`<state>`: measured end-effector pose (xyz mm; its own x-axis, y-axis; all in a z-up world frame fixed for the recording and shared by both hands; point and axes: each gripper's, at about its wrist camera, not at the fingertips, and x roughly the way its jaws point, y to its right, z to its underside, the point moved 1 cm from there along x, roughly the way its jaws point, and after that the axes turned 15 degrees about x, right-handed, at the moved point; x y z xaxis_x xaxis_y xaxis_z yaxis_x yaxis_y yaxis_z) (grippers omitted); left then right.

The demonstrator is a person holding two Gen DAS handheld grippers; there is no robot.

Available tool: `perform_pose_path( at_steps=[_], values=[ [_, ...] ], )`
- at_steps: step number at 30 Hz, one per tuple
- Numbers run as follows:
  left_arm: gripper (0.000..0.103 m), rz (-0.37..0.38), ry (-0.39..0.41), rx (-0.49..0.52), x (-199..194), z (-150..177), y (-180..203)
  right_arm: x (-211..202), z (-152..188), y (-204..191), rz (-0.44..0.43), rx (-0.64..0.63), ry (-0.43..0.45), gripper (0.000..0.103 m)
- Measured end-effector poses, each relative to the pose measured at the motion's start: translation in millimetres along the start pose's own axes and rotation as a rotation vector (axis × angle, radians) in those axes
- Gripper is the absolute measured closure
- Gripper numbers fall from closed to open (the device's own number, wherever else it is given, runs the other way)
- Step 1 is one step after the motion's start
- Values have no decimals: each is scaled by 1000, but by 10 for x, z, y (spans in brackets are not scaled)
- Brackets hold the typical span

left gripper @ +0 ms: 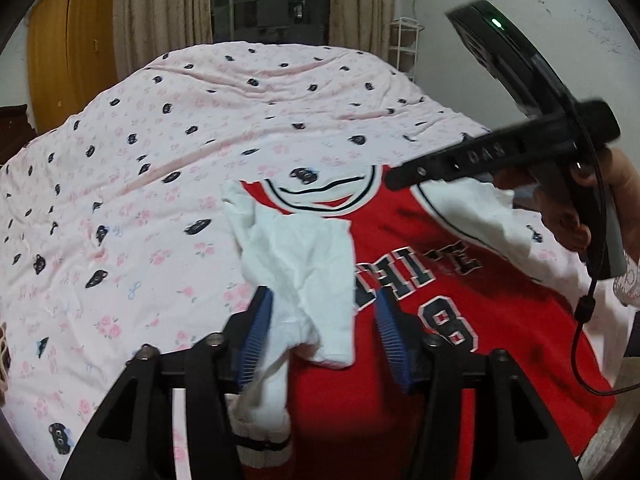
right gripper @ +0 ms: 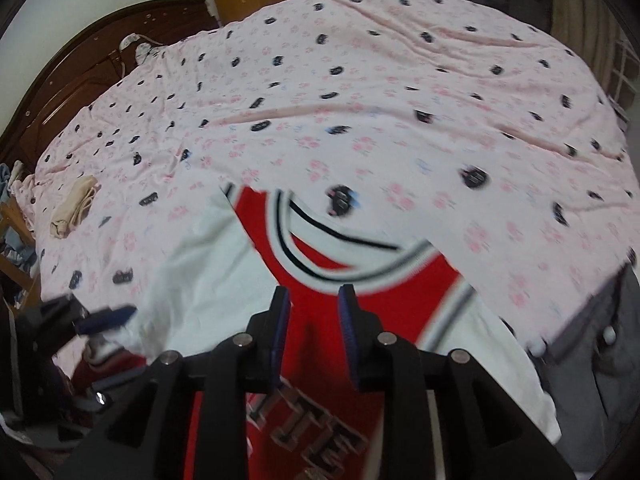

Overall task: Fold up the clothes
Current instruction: 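Lift the white sleeve with the left gripper and lay it over the jersey body, then open the left gripper and release the folded sleeve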

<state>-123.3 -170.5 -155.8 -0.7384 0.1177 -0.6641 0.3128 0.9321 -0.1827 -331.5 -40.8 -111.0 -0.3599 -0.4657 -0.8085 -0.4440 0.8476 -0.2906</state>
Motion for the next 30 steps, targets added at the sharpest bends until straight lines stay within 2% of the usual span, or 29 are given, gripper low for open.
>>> perform_pose_path(
  at_steps=[3, 6, 12, 15, 18, 21, 22, 25, 30],
  values=[
    [52, -68, -21, 24, 4, -5, 27, -144, 176, 207, 34, 30, 16, 73],
    [52, -145, -44, -2, -9, 24, -65, -251, 321, 376, 59, 59, 25, 71],
    [52, -214, -63, -117, -15, 147, -358, -356, 436, 479, 71, 93, 45, 70],
    [52, -198, -3, -107, -92, 121, -342, -451, 482, 534, 83, 118, 71, 69],
    [50, -140, 63, -49, -139, 30, -171, -569, 549, 670, 99, 181, 104, 67],
    [35, -49, 107, 4, -149, -47, 64, -673, 643, 839, 137, 231, 133, 66],
    [35, -21, 119, 14, -149, -64, 145, -700, 682, 917, 146, 253, 137, 66],
    [35, 51, 126, 66, -108, -131, 427, -761, 797, 1137, 171, 314, 140, 66],
    [35, 111, 146, 166, -104, -179, 855, -809, 962, 1430, 197, 381, 132, 66]
  ],
)
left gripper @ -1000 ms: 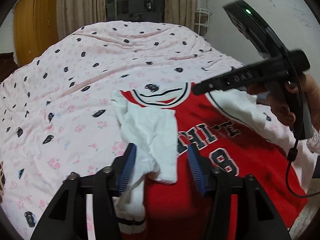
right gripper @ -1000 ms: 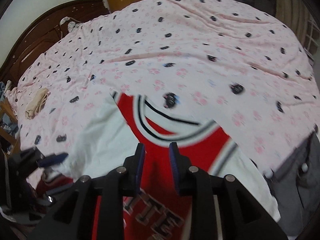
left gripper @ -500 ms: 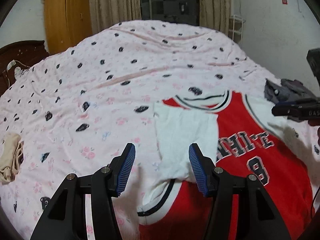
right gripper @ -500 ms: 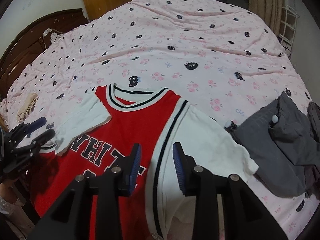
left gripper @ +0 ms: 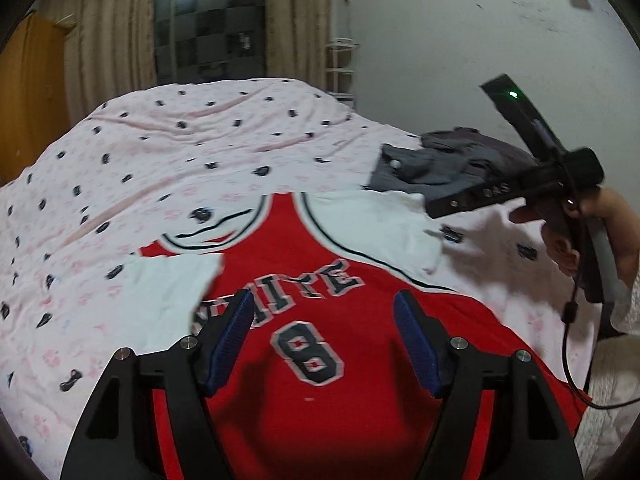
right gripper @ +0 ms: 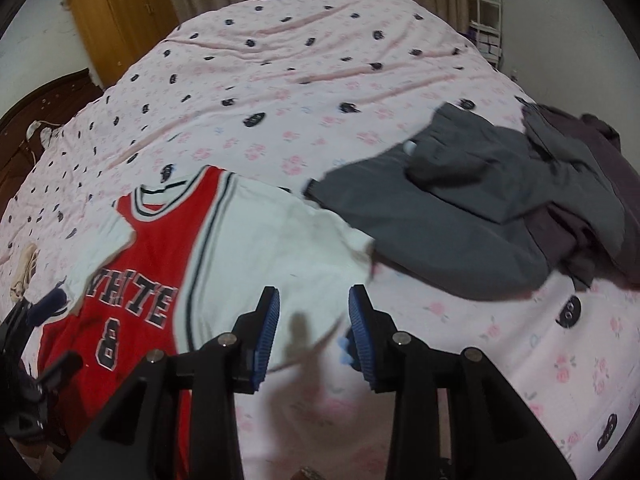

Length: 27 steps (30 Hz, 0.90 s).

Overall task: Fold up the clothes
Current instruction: 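Open the left gripper and release the folded sleeve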

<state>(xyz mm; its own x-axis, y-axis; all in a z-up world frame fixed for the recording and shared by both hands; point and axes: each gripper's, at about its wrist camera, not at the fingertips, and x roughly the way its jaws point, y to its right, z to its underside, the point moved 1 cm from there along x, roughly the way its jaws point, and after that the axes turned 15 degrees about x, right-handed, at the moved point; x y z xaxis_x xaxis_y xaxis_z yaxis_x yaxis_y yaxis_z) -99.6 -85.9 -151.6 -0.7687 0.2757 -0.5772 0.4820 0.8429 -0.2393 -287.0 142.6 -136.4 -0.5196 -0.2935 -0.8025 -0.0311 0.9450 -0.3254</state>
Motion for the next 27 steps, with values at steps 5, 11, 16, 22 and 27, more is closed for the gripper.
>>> perform_pose_path(
  at_steps=[5, 11, 16, 22, 27],
  values=[
    [35, 37, 4, 41, 43, -9, 146, 56, 88, 192, -27, 46, -28, 65],
    [35, 45, -3, 41, 19, -49, 144, 132, 153, 176, -106, 28, -72, 65],
    [35, 6, 1, -12, -59, -33, 106, 255, 308, 192, -138, 42, -127, 65],
    [32, -7, -12, -145, -137, 67, 21, 283, 320, 161, -190, 70, -142, 64],
    [32, -23, -27, -149, -155, 61, 4, 323, 374, 56, -219, 76, -156, 64]
  ],
)
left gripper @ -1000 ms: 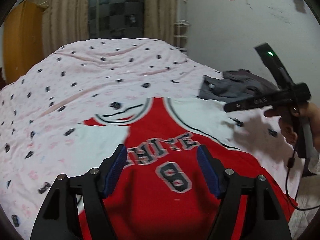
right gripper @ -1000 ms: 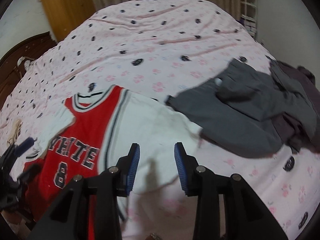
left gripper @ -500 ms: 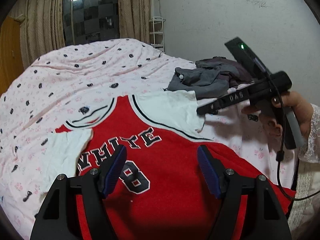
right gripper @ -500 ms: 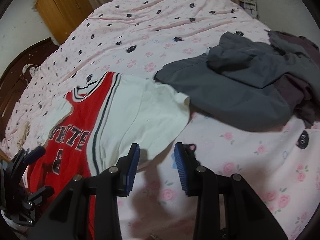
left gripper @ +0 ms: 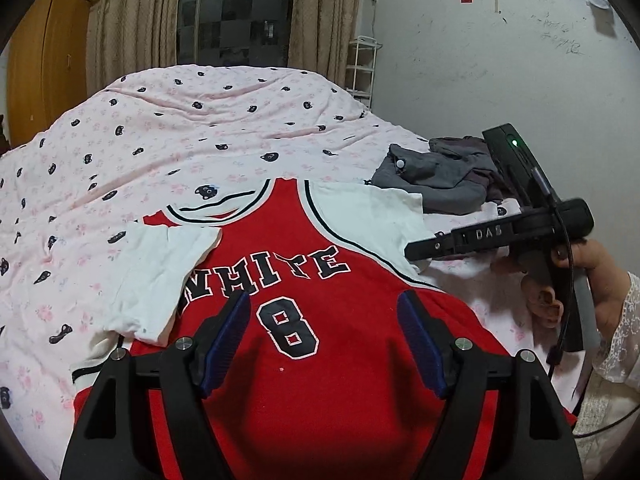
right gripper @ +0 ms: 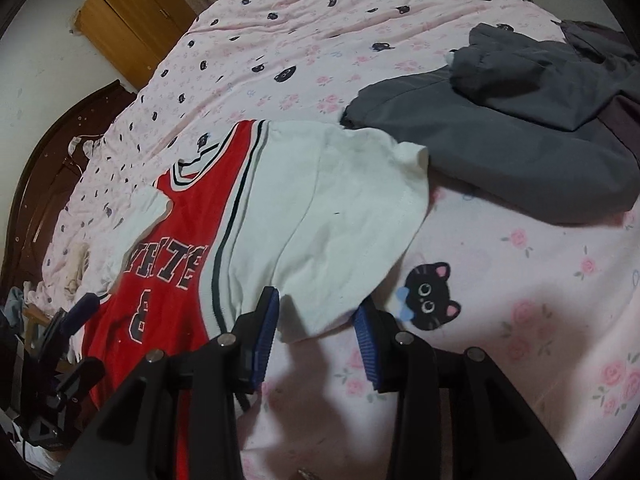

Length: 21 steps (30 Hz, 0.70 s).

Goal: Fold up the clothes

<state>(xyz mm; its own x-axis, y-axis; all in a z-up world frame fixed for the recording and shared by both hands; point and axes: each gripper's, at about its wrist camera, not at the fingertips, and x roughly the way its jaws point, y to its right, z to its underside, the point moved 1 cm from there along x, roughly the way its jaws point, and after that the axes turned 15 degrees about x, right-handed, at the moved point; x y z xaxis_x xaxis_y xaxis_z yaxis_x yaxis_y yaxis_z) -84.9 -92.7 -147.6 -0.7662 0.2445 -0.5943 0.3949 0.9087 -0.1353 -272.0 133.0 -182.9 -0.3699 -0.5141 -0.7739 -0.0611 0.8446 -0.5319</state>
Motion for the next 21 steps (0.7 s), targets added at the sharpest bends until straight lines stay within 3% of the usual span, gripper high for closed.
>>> perform_pose_path(
  at_steps=[13, 17, 21],
  values=[
    [32, -8, 7, 10, -34, -113, -27, -230, 211, -347, -44, -117, 54, 64],
    [32, 5, 18, 61, 4, -387, -96, -171, 223, -300, -15, -91, 42, 64],
    [31, 21, 8, 125, 158, -788, -169, -114, 258, -234, -2, -58, 28, 78]
  ],
)
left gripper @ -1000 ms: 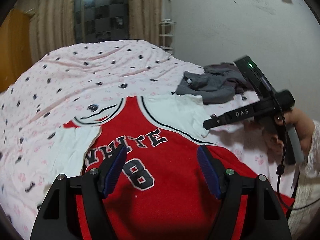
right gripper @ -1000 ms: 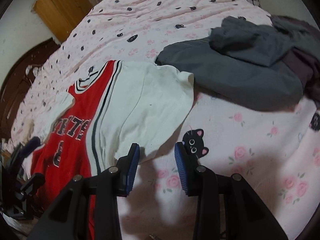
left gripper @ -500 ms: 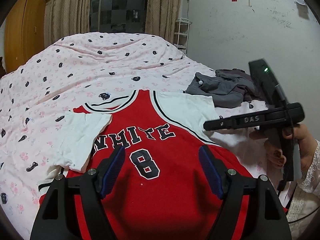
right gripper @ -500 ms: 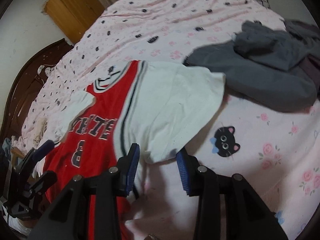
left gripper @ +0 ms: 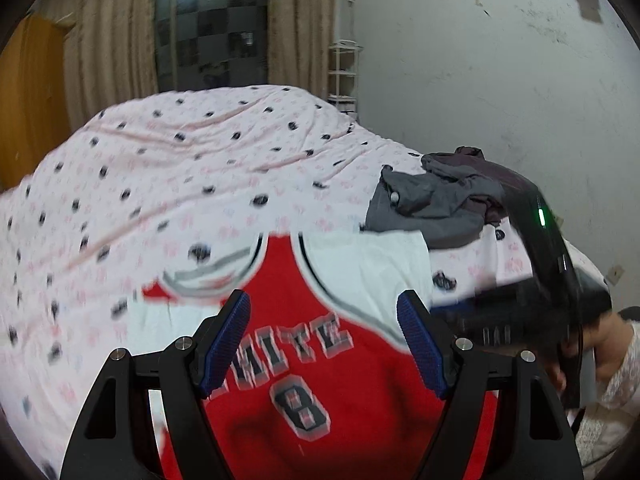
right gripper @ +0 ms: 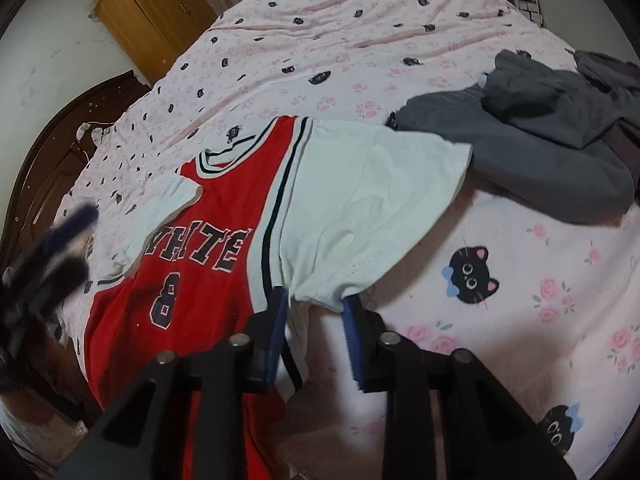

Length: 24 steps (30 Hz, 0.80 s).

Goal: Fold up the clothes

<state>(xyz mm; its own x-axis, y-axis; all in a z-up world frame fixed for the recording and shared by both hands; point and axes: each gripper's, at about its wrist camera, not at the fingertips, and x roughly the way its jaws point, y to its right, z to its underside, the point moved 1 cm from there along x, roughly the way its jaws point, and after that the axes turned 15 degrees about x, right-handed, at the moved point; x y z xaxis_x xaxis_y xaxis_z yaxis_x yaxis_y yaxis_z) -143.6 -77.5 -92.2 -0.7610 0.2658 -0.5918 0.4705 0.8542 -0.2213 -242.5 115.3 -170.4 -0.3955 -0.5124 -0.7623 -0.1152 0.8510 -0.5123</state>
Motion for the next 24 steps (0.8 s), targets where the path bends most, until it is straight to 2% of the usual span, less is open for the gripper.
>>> perform_pose_path(
  at_steps=[5, 8, 11, 14, 19, 24],
  values=[
    [31, 16, 8, 40, 149, -301, -55, 25, 45, 22, -1, 16, -15, 87],
    [31, 28, -1, 44, 231, -363, -41, -1, 60, 52, -1, 23, -18, 87],
    [31, 67, -39, 38, 326, -340, 22, -22, 77, 86, 7, 22, -18, 87],
    [31, 86, -108, 75, 454, -252, 182, -7, 77, 141, 29, 31, -17, 87],
    [31, 69, -216, 220, 644, -14, 539, -61, 67, 215, 54, 25, -28, 87],
    [31, 48, -162, 441, 603, 83, 992, -177, 16, 441, 71, 77, -51, 86]
  ],
)
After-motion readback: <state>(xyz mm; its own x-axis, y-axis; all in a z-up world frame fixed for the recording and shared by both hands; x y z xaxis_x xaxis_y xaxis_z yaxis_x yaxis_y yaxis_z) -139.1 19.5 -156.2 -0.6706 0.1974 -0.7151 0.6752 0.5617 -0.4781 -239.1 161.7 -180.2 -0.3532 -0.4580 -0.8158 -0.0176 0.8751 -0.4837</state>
